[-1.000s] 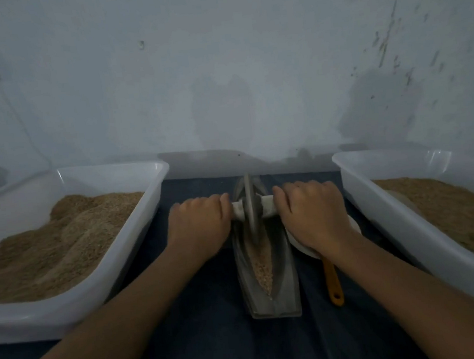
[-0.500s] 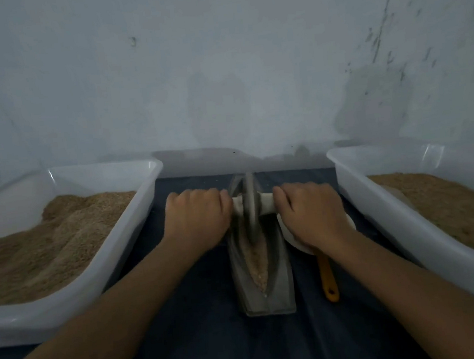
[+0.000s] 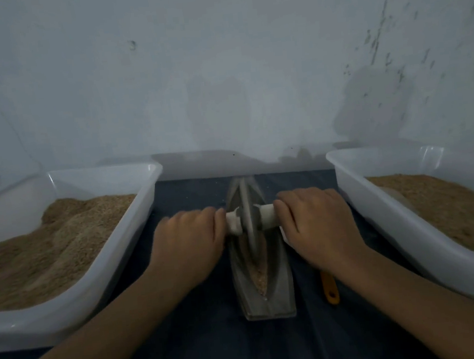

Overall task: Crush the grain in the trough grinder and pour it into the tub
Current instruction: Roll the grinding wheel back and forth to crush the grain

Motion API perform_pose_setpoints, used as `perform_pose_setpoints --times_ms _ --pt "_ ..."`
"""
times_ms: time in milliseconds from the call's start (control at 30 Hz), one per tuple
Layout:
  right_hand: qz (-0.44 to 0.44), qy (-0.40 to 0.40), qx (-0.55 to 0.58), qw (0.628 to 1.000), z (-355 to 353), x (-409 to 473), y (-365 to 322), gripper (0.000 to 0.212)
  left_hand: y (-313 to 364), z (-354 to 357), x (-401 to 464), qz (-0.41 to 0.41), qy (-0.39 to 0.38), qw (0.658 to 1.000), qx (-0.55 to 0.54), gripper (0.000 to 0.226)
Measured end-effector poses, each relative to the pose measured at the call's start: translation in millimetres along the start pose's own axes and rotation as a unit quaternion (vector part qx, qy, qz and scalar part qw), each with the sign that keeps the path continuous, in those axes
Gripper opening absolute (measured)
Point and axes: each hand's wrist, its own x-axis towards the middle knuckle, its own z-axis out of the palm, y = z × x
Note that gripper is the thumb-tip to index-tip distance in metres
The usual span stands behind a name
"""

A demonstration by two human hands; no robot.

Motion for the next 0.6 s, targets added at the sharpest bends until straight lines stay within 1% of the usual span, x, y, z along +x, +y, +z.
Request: perform_pose_setpoints --times_ms 67,133,200,267,333,400,433,467,533,600 --pt "-0.020 0.037 0.033 0.999 -8 -16 -1 0.042 -3 -9 -21 0.002 0.002 0.999 -0.044 0.046" --pt "-0.029 0.052 0.044 0.997 -10 -24 1 0.041 -3 -13 -31 0.013 0.013 0.998 -0.054 0.049" --pt "-0.024 0.049 0.046 0.997 -6 -23 3 0.041 1 -12 -23 0.005 0.015 0.999 -0.041 0.050" --pt "-0.005 0.022 0.042 0.999 -1 -12 4 0.044 4 -3 -4 0.001 0.000 1.000 0.016 0.050" --pt "0.018 -0.010 0.002 1.000 11 9 6 0.049 3 10 18 0.011 -0.010 0.997 0.078 0.038" --pt "0.027 -0.026 -0.069 0.997 24 35 7 0.049 0 18 45 -0.003 -0.028 0.995 0.099 0.023" --pt "0.024 -0.040 -0.106 0.993 31 47 9 0.046 -2 21 59 -0.017 -0.044 0.995 0.092 0.022" --pt "0.015 -0.055 -0.133 0.990 36 56 11 0.037 -4 22 73 -0.037 -0.065 0.995 0.068 0.025" --pt "0.016 -0.092 -0.141 0.986 39 66 13 0.014 -4 21 93 -0.067 -0.096 0.993 0.021 0.033" --pt "0.025 -0.119 -0.124 0.985 37 61 14 0.013 0 18 95 -0.058 -0.079 0.995 0.035 0.034"
